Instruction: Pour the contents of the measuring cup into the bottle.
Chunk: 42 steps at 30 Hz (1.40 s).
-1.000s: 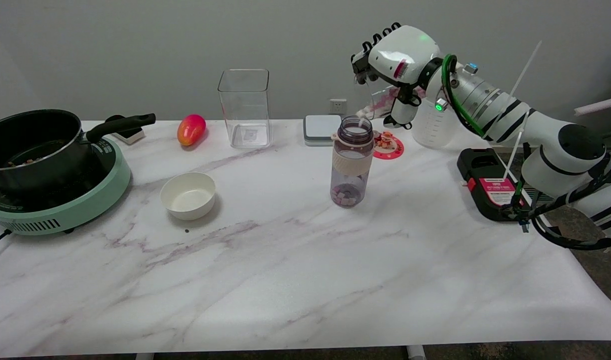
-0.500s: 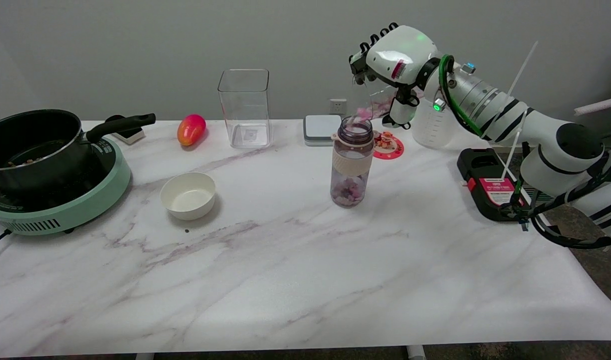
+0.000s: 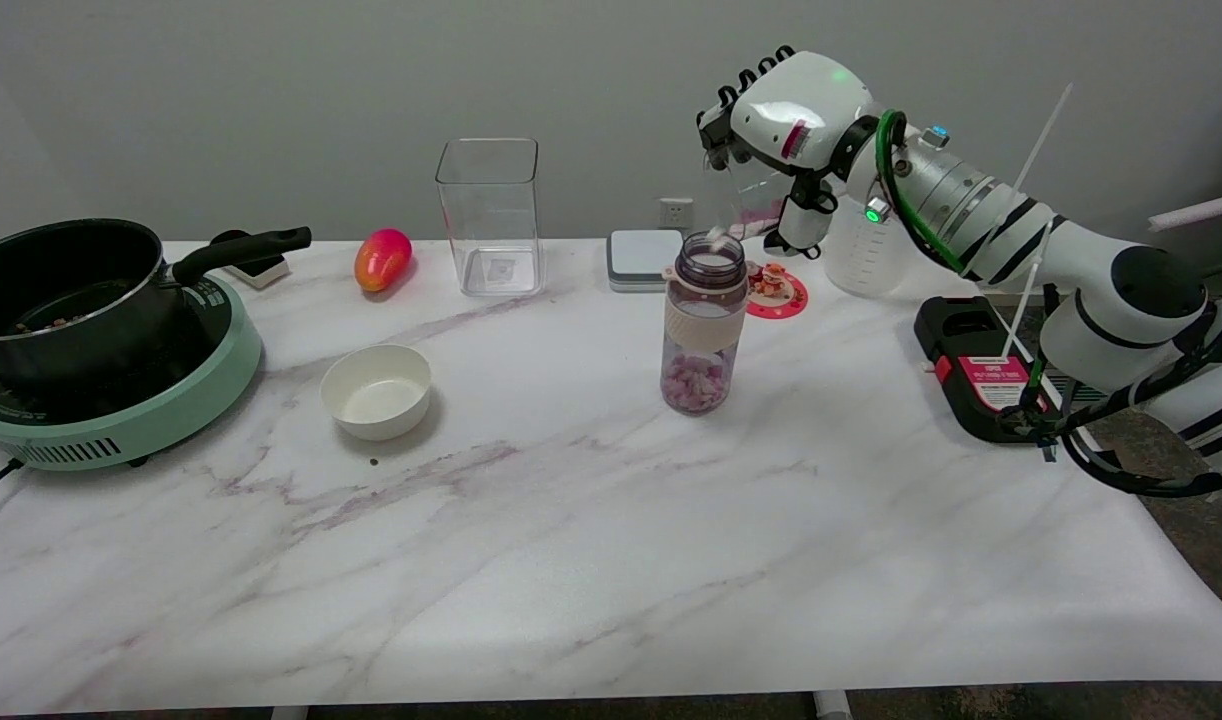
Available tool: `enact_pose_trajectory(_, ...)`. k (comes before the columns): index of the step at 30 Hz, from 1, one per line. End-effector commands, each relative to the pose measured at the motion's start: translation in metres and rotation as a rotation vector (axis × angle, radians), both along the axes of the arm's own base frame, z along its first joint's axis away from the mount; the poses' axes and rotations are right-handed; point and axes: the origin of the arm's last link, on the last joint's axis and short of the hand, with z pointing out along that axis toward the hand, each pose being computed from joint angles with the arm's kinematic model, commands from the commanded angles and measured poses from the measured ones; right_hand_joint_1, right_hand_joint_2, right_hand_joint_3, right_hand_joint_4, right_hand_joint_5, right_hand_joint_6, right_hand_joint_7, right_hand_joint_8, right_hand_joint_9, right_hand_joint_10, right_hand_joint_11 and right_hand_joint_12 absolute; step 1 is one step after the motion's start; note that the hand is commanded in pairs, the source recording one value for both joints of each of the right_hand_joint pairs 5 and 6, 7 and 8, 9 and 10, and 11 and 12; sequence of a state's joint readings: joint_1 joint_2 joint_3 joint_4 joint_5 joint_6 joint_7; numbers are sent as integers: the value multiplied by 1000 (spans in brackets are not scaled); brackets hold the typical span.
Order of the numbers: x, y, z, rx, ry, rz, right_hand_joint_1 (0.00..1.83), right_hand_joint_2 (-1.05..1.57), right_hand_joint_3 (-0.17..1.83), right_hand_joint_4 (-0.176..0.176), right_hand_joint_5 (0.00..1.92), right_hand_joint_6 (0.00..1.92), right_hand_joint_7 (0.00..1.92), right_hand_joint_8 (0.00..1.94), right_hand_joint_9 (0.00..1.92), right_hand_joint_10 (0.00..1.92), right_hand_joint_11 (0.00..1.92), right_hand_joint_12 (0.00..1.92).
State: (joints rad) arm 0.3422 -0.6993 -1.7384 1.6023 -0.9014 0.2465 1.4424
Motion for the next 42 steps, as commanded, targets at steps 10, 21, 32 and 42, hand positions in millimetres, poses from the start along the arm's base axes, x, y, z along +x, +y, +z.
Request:
enact_pose_trajectory(10, -1, 0, 0, 0, 5, -3, 1596, 794, 770, 0, 1762, 1762, 1867, 1867, 1550, 1550, 1406, 1406)
enact_pose_trajectory(21, -2, 2, -2, -2, 38, 3, 1596, 794, 770, 0, 1767, 1767, 1868, 1868, 1550, 1550, 1406, 1406)
enact_pose_trajectory(32, 0, 3, 0, -7, 41, 8, 1591, 808, 760, 0, 1768, 1768, 1871, 1871, 1551, 1551, 1405, 1405)
enact_pose_trajectory(42, 1, 3, 0, -12, 70, 16, 1586, 818, 758, 0, 1775, 1775, 1873, 1873, 1551, 1551, 1404, 1404)
